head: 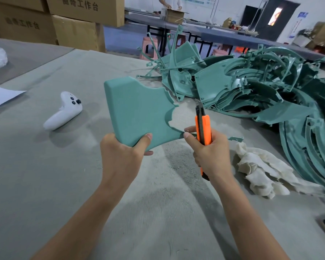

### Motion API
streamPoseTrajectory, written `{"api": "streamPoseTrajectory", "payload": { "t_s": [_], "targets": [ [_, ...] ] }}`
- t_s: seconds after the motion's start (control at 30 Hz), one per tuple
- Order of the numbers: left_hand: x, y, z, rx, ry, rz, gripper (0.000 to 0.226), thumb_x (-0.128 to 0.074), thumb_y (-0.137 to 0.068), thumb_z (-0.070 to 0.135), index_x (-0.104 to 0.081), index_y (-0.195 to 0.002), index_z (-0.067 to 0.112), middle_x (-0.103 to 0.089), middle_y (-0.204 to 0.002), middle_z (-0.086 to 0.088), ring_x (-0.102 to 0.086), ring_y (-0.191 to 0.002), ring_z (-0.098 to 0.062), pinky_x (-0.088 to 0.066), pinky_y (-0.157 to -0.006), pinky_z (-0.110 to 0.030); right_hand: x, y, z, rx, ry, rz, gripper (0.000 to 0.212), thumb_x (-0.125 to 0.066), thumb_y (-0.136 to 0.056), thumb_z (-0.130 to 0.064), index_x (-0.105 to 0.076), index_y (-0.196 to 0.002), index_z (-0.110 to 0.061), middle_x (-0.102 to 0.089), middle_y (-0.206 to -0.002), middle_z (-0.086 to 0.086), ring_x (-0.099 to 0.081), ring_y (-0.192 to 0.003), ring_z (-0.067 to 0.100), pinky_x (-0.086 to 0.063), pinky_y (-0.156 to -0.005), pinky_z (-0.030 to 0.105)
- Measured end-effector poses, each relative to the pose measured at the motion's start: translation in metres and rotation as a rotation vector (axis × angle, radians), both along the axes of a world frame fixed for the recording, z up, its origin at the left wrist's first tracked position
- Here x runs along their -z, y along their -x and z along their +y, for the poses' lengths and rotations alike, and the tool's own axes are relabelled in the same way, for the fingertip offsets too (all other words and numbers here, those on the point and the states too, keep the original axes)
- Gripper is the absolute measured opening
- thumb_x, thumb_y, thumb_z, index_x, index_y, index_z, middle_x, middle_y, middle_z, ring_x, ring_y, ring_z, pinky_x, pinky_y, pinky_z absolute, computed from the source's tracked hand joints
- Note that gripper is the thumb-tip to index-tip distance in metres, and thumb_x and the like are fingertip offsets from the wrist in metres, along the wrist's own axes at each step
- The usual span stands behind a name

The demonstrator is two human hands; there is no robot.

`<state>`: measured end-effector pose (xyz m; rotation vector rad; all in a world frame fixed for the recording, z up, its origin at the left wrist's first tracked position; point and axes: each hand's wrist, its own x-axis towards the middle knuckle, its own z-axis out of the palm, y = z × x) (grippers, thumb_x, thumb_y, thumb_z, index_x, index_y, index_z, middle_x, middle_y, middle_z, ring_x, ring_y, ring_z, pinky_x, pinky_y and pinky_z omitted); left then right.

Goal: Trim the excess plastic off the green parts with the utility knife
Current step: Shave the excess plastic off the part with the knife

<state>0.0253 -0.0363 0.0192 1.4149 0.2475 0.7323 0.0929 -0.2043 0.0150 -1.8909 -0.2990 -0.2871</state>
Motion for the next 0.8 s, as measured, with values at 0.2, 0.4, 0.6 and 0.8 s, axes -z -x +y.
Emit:
{"api": "streamPoseTrajectory", "payload": {
  "t_s": [0.2,0.4,0.6,0.8],
  "targets": [
    [0.001,-0.001,0.000,0.014,0.008,0.004,0.014,-0.076,-0.064,0.016,-0.069,-0.073,0.025,-0.073,-0.074,0.010,-0.072,-0.062,-0.019,-0.059,-0.050,-0.036,-0.001,0.002,0.001,0.024,0.013,-0.025,0.014,-0.070,-0.090,-0.020,-0.067,-0.077,-0.024,-0.047,-0.049,-0.007,-0.043,-0.046,0.020,-0.042,-0.049,0.038],
    [0.001,0.000,-0.002,0.023,0.029,0.000,0.018,-0.078,-0.067,0.010,-0.070,-0.071,0.025,-0.074,-0.075,0.005,-0.072,-0.064,-0.020,-0.059,-0.050,-0.035,0.001,0.002,0.002,0.092,0.059,-0.126,0.023,-0.070,-0.089,-0.013,-0.061,-0.072,-0.025,-0.046,-0.052,-0.010,-0.038,-0.047,0.006,-0.033,-0.049,0.018],
    [0.002,-0.002,-0.006,0.022,0.071,0.003,0.032,-0.078,-0.074,-0.003,-0.070,-0.066,0.026,-0.073,-0.072,0.008,-0.072,-0.063,-0.020,-0.058,-0.049,-0.035,0.002,0.003,0.003,0.191,0.031,-0.194,0.021,-0.067,-0.091,-0.011,-0.060,-0.075,-0.022,-0.046,-0.054,-0.012,-0.042,-0.051,0.004,-0.034,-0.051,0.014],
    [0.001,-0.005,0.007,-0.066,0.206,-0.003,0.024,-0.074,-0.078,-0.004,-0.070,-0.076,0.019,-0.074,-0.076,0.008,-0.072,-0.068,-0.019,-0.059,-0.053,-0.035,-0.001,0.002,-0.010,0.246,-0.109,-0.198,0.026,-0.064,-0.094,-0.017,-0.059,-0.069,-0.023,-0.049,-0.054,-0.013,-0.040,-0.051,0.004,-0.037,-0.050,0.023]
  ]
}}
